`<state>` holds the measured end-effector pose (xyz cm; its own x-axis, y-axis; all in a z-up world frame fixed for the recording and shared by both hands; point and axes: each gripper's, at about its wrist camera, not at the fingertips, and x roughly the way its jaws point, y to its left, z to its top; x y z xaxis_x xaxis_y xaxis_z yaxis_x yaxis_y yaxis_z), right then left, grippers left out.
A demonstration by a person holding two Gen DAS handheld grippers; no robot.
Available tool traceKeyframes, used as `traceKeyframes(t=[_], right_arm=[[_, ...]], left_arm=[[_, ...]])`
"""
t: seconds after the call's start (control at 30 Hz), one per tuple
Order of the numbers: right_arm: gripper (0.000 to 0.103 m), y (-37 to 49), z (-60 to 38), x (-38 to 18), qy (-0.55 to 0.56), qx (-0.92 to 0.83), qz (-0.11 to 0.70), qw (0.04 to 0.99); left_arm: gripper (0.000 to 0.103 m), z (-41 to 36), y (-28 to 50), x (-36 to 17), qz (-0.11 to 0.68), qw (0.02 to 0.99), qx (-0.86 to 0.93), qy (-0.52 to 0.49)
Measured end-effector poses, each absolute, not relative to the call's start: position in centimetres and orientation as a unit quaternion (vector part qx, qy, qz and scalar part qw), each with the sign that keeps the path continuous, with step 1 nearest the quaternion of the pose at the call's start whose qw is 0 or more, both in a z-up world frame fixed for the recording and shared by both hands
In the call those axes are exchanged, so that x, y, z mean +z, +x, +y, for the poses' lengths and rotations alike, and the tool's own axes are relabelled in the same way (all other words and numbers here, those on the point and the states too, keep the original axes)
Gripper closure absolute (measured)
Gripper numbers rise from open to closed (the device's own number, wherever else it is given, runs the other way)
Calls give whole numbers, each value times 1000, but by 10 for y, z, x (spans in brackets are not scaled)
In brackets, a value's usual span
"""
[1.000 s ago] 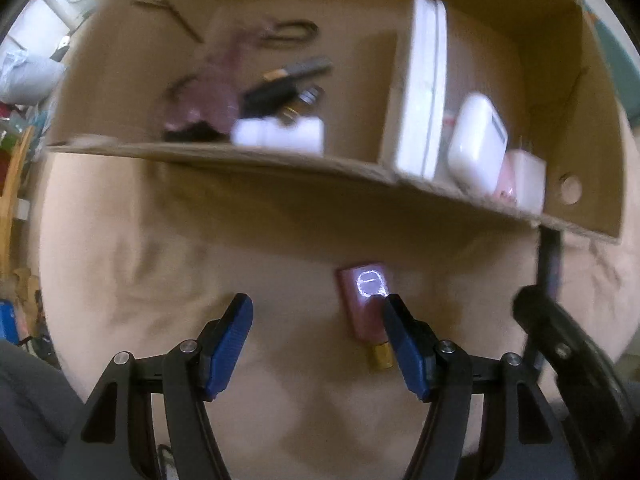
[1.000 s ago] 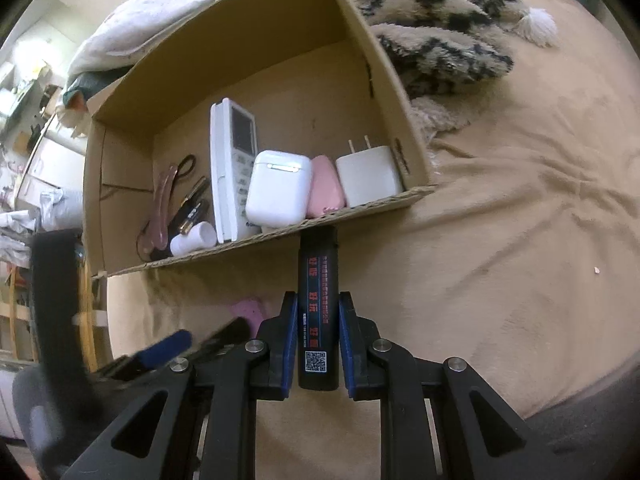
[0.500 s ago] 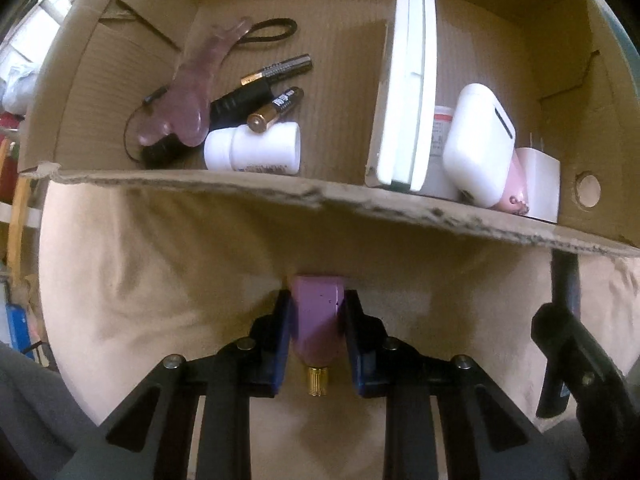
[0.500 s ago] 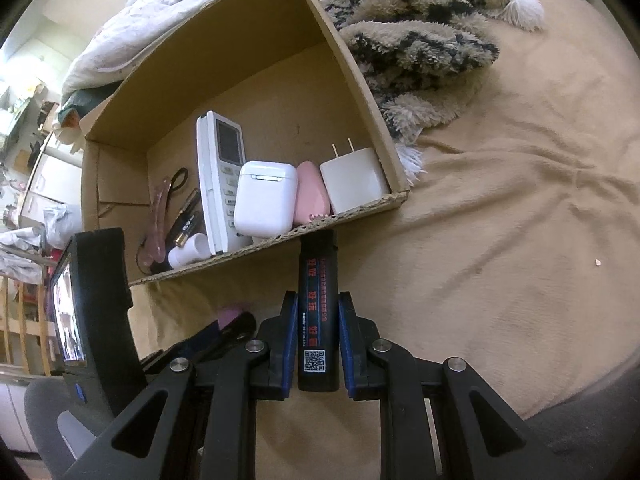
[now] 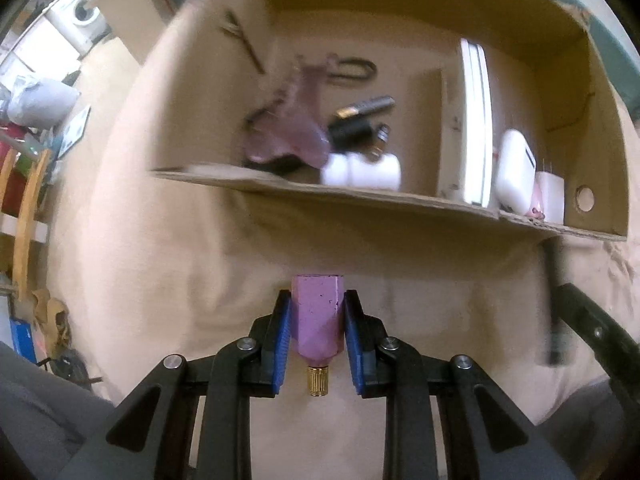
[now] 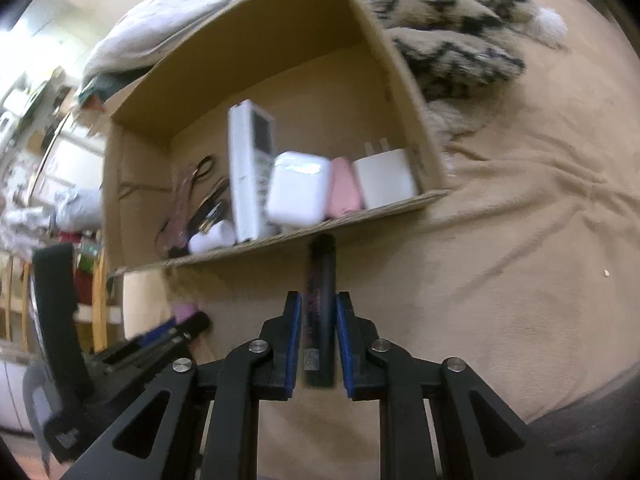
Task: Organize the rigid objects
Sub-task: 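Carry lip gloss and power bank into the box and open both grippers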
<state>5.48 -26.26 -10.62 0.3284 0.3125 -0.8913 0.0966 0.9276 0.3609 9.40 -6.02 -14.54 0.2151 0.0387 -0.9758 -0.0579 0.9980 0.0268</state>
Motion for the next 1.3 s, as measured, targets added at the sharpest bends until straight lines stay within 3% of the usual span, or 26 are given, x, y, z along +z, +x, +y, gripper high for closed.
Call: traceKeyframes(t=[0.3, 0.53, 0.67, 0.77, 0.83, 0.87, 1.07, 1.13, 1.3], right_arm=[[101, 41, -241, -76, 145, 125, 528, 827], [101, 44, -264, -76, 209, 116, 518, 821], [101, 50, -287, -97, 274, 90, 541, 790], [100, 60, -277, -117, 253, 71, 583, 769], [77, 70, -262, -140, 226, 66, 625, 744], [76, 73, -253, -150, 201, 55, 641, 738], [76, 83, -215, -172, 83, 35, 665, 741], [82, 81, -207, -171, 47, 36, 658, 751], [83, 72, -208, -151, 88, 61, 644, 757]], left_arm=[[80, -39, 79, -92, 575, 817, 14, -24], [80, -24, 73, -53, 537, 843, 14, -13], [80, -26, 71, -64, 533, 846, 12, -9], [80, -24, 77, -85, 545, 838, 10, -18], [80, -23, 77, -93, 553, 833, 7, -25], [80, -22, 77, -95, 554, 832, 7, -25], [80, -22, 76, -98, 553, 833, 3, -24], [80, -22, 76, -96, 552, 833, 3, -24], [80, -22, 76, -87, 546, 837, -2, -27]])
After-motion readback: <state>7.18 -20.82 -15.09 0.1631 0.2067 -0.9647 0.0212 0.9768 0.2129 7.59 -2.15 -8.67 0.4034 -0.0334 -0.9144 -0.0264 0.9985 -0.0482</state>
